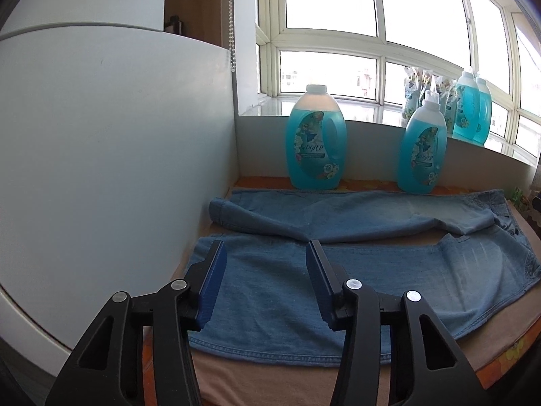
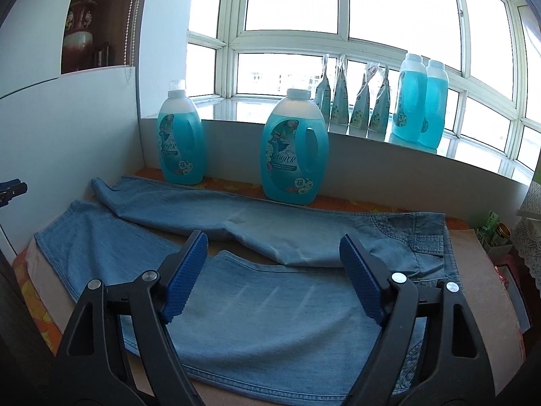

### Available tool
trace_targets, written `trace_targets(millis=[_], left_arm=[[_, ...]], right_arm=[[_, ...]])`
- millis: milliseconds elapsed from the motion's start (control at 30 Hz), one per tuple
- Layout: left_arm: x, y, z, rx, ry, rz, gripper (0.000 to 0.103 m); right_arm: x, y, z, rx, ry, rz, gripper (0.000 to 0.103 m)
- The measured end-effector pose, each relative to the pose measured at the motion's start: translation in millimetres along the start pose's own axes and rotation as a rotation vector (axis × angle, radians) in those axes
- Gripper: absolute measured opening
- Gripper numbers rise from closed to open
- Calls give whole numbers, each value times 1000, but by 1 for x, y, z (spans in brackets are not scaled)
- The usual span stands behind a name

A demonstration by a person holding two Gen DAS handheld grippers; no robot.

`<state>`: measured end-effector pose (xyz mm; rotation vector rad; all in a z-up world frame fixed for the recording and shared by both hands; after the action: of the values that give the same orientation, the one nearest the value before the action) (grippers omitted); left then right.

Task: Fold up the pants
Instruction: 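Grasp the jeans leg edge with the left tool while the right tool pinches the inseam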

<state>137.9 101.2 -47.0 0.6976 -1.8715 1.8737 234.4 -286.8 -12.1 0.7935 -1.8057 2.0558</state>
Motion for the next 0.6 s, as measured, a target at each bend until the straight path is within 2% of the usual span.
trace_targets(millis=[100,200,267,400,533,600], left_arm=[[-12,-13,7,-26,25,1,41],[-27,-26,17,-42,53,-7,35],[-38,-35,23,-53,66,-12,35],[-61,-47,35,-68,100,-33,27],[-87,-57,44,-64,131,-69,24],[-100,-60,49,-73,135,-87,21]], right_arm=[[-19,-20,-4,21,-59,-20,72],[-43,-39,-5,31,-128,-51,64],[-61,-50,-6,39,-168,-76,62],[-101,-70,-11,87,-209,-120,57],[-151,-87,-17,150,-207,-174,54],[-174,-93,-22,189,-203,-203,47]])
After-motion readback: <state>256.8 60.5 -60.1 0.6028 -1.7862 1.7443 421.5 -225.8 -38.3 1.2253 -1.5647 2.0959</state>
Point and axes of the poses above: each gripper's, at about its wrist camera, not at the fingertips, and x roughly against the way its jaws point, z to its right, y to its underside, the point moved 8 cm from there along -x, roughly the way its jaws point, and after that the axes turned 7 degrees about -z, right-handed, at the moved point
